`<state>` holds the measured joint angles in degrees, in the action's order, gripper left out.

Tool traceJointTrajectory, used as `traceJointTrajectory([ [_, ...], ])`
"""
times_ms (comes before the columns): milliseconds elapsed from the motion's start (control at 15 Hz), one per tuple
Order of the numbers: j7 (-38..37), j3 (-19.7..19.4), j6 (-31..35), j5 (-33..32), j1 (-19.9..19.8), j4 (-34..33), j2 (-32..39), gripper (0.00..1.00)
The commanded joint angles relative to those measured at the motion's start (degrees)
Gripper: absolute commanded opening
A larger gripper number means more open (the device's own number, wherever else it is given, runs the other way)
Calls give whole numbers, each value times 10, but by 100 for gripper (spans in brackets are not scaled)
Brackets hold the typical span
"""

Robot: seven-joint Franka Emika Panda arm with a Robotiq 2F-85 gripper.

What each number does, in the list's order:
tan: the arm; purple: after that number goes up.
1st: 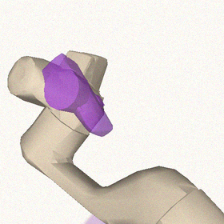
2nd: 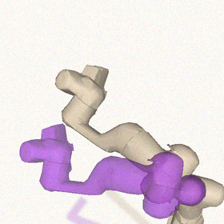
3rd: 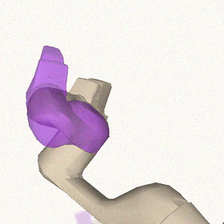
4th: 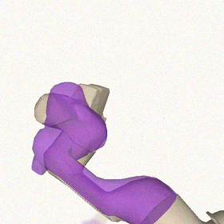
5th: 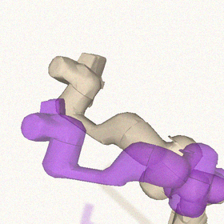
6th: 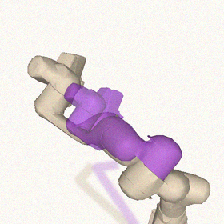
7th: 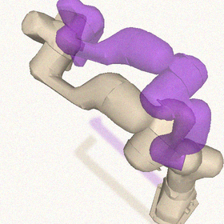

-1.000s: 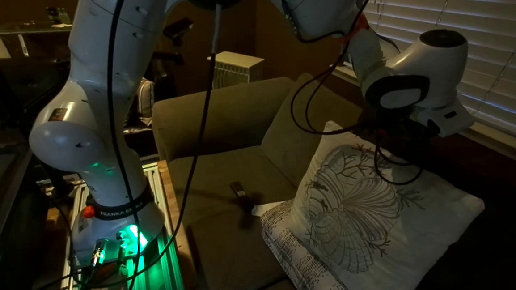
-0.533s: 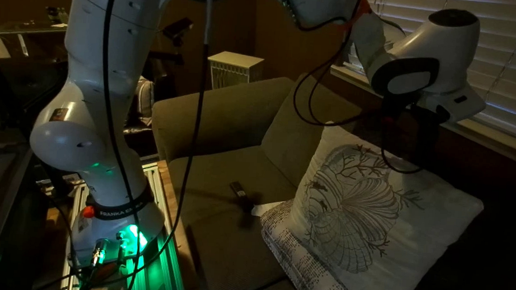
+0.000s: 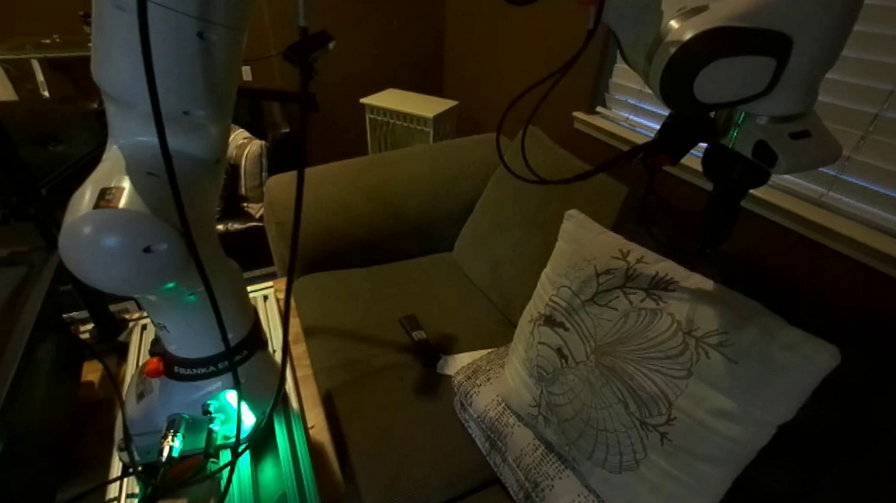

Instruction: Move the black and white pillows to the left

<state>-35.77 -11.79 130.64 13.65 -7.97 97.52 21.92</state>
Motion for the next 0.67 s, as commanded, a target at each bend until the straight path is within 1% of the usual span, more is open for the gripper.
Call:
traceJointTrajectory([
  [0,-56,-15,-40,-46,15,33,-31,100],
  [200,-81,-18,-47,-69,15,49,-30,100],
  [333,-75,-15,-23,-68,11,65,-29,100],
  [600,-42,-6,75,-42,1,100,-26,100],
])
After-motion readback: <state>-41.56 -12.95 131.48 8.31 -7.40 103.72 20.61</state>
